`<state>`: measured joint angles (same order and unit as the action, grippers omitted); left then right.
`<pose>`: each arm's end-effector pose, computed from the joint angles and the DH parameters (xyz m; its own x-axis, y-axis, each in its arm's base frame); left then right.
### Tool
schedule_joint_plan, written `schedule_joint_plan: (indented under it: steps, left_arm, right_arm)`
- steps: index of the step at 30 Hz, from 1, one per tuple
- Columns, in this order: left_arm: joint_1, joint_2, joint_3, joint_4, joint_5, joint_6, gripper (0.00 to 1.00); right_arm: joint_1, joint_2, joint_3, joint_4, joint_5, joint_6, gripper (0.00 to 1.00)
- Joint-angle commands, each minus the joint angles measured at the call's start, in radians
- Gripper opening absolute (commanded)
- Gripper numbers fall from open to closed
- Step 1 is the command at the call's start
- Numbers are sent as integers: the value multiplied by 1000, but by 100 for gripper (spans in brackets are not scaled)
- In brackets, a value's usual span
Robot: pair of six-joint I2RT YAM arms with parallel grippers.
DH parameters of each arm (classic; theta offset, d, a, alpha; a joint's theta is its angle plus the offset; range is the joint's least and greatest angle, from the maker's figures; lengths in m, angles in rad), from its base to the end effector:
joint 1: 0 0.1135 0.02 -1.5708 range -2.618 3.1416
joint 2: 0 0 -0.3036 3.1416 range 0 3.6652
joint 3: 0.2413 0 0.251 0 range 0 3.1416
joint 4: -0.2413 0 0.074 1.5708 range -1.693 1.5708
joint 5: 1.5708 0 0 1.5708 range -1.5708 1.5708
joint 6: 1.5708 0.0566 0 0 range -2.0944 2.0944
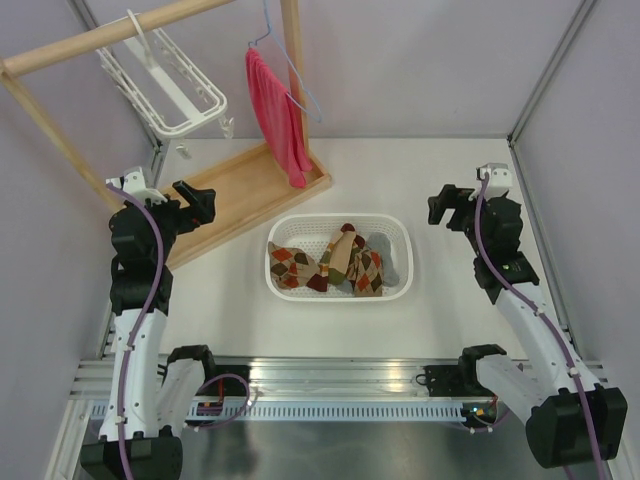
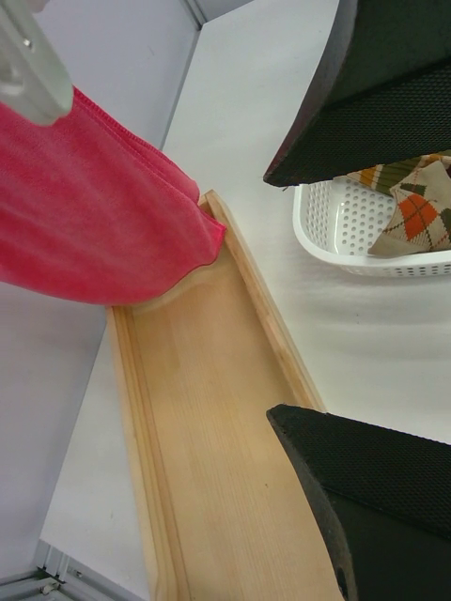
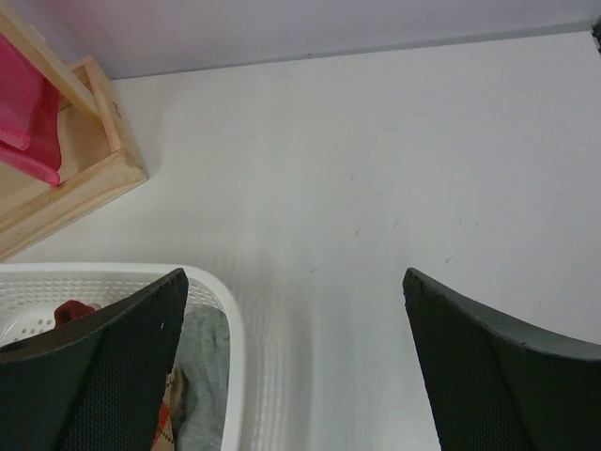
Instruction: Remove the socks clipped to the hanger
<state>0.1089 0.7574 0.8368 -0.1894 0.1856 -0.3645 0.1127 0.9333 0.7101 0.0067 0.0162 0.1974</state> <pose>0.1666 0.0077 0.3870 -0.1289 -0.3665 -0.9214 0.0317 0.9272 -0.3732 0.2165 0.0236 0.3340 -0.2283 0.1715 -0.9584 -0.0530 0.9807 0.1881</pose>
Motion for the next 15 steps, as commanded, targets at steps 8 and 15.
schedule_joint_plan:
  steps: [8,15]
  left_arm:
    - [-3,-1,33,4,-15,35,100]
    - [-3,16,41,4,14,32,100]
  right_arm:
    - [-16,-5,2,61,-56,17,98]
    - [-24,-1,3,59,-62,22,98]
